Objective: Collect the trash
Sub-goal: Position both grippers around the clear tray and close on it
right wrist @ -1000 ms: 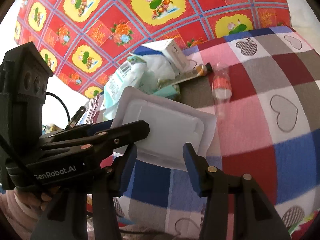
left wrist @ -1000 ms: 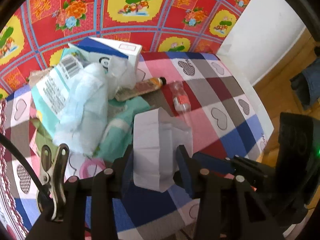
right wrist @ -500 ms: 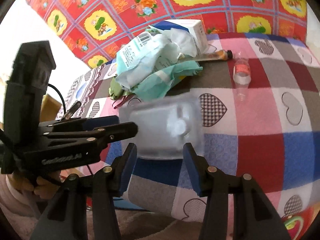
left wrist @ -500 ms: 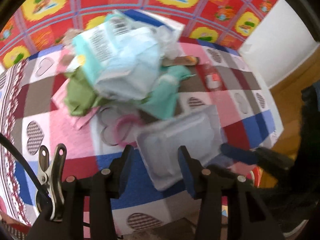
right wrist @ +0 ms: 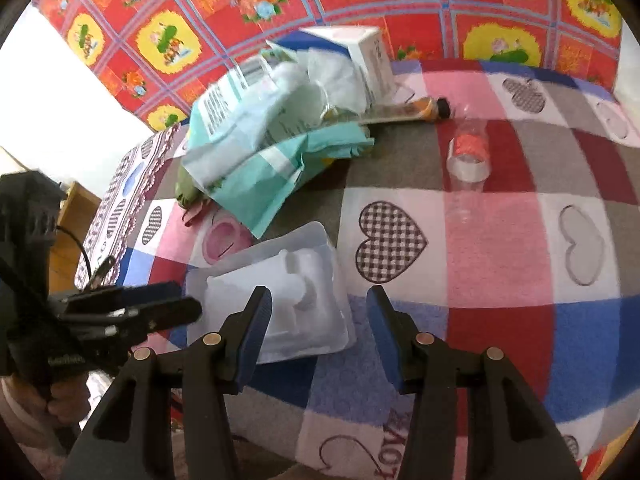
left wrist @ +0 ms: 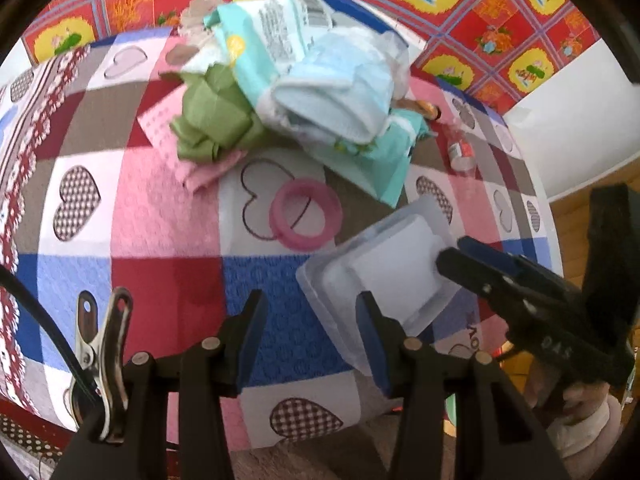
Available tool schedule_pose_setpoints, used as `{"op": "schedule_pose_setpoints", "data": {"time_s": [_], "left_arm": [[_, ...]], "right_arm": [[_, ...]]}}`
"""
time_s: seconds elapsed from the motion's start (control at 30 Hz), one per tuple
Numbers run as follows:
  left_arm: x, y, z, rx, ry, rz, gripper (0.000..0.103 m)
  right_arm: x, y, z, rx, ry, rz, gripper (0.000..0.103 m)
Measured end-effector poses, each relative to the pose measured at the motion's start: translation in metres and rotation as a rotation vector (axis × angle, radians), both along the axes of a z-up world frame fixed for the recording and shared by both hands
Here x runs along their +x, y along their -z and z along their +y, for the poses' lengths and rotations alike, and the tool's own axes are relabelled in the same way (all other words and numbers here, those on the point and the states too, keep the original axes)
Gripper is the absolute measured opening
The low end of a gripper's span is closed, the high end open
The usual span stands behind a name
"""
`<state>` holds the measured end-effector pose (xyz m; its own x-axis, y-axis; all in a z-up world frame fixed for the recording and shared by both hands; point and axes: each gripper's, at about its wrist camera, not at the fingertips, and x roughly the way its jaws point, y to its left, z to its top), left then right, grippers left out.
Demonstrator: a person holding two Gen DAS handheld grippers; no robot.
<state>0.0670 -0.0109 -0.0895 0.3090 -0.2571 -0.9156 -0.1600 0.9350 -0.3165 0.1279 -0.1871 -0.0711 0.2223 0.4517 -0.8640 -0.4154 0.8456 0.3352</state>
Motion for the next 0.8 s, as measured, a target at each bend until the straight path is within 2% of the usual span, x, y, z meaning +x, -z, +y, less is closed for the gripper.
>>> {"op": "schedule_pose_setpoints", "data": {"time_s": [0.13, 0.2, 0.33, 0.53, 0.67, 0.8], "left_arm": [[-0.001, 0.006, -0.002, -0.014, -0.011, -0.001, 0.048], [0.001, 0.006, -0.002, -0.014, -0.02, -0.006, 0.048], [0.003, 0.008, -0.003, -0.018, -0.034, -0.027, 0.048], [0.002, 0.013, 0.004, -0.064, -0.059, -0.029, 0.051], [0.0, 0.011, 0.002, -0.053, -0.042, -0.041, 0.051], [-0.003, 0.011, 0.002, -0.063, -0.026, -0.05, 0.044]], "right_arm": [[-0.002, 0.009, 0.003, 0.033, 0.006, 0.042, 0.052], [-0.004, 0.01, 0.003, 0.033, 0.014, 0.034, 0.056], [-0.005, 0.014, -0.002, 0.051, 0.062, 0.079, 0.059], [-0.016, 0.013, 0.0, 0.019, 0.07, 0.092, 0.06], [-0.024, 0.013, 0.0, 0.009, 0.093, 0.101, 0.061], [-0.031, 0.012, 0.0, 0.003, 0.118, 0.114, 0.062]]}}
